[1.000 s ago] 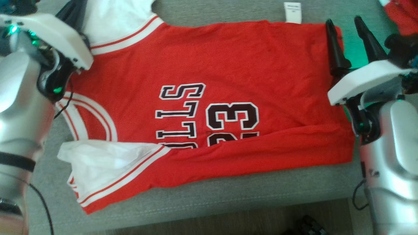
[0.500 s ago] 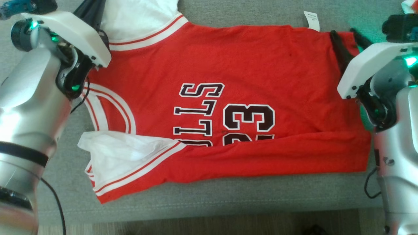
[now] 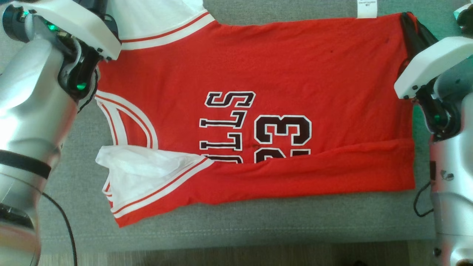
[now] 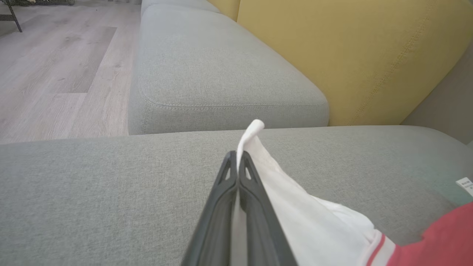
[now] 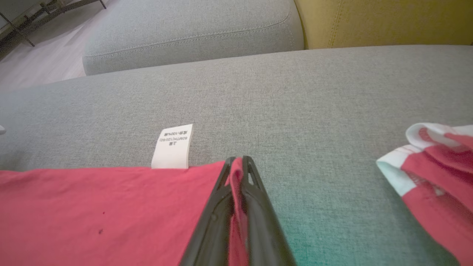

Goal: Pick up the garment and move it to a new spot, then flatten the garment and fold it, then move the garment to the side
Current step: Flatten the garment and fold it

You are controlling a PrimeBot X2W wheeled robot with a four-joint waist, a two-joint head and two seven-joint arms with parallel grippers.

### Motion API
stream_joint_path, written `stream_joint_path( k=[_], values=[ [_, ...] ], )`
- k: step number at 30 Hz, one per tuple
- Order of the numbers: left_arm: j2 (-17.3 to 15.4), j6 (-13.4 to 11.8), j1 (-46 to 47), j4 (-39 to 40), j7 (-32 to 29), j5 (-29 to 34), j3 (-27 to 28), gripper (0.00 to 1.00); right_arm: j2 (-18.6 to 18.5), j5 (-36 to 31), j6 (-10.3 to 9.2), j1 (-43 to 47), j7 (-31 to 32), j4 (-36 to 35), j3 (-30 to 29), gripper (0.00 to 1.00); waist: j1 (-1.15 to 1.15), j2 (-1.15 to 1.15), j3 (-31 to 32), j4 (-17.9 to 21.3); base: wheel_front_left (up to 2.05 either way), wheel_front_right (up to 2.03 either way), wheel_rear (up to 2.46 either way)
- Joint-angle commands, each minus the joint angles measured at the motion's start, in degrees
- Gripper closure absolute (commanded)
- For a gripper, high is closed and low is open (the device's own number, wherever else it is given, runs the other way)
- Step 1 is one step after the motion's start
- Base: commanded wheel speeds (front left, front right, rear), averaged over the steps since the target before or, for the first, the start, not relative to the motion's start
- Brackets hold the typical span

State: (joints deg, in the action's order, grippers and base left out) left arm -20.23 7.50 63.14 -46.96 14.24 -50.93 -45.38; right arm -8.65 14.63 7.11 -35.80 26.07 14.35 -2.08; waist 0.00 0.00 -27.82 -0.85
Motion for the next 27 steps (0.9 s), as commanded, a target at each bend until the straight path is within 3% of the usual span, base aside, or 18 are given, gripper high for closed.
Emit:
stream_joint_path(
  k=[1, 5, 9, 16, 22, 27],
  values=[
    [-2.39, -0.01, 2.44, 1.33, 0.66, -0.05, 2.56, 1.0, 0.59, 0.34, 0.37, -1.04, -1.16, -1.54, 0.87, 1.0, 0.0, 0.0, 0.29, -0.05, 0.0, 0.0, 0.0],
    [-3.68, -0.01, -0.43, 4.89, 0.73, 0.16, 5.54, 1.0, 1.09, 1.6, 0.37, 0.25, -2.86, -1.74, 1.07, 1.0, 0.0, 0.0, 1.13, 0.25, 0.0, 0.0, 0.0],
    [-5.76, -0.76, -7.81, 14.35, 0.74, 3.77, 10.03, 1.0, 0.72, 2.82, 0.37, 3.98, -4.54, -4.85, 1.13, 1.0, 0.0, 0.0, 2.33, 0.15, 0.0, 0.0, 0.0],
    [-7.95, -5.4, -27.84, 34.9, 0.75, 8.63, 17.79, 1.0, 1.35, 4.42, 0.37, 13.97, -6.46, -10.77, -0.85, 1.0, 0.0, 0.0, 4.59, -0.67, 0.0, 0.0, 0.0],
    [-8.46, -9.02, -40.51, 45.08, 0.75, 9.3, 20.24, 1.0, 2.91, 5.1, 0.37, 19.7, -7.37, -13.25, -2.58, 1.0, 0.0, 0.0, 5.59, -0.91, 0.0, 0.0, 0.0],
    [-8.83, -11.27, -48.92, 49.19, 0.5, 7.37, 20.76, 1.0, 4.24, 5.58, 0.37, 24.34, -9.67, -15.15, -2.63, 1.0, 0.0, 0.0, 6.02, -1.08, 0.0, 0.0, 0.0]
  ],
)
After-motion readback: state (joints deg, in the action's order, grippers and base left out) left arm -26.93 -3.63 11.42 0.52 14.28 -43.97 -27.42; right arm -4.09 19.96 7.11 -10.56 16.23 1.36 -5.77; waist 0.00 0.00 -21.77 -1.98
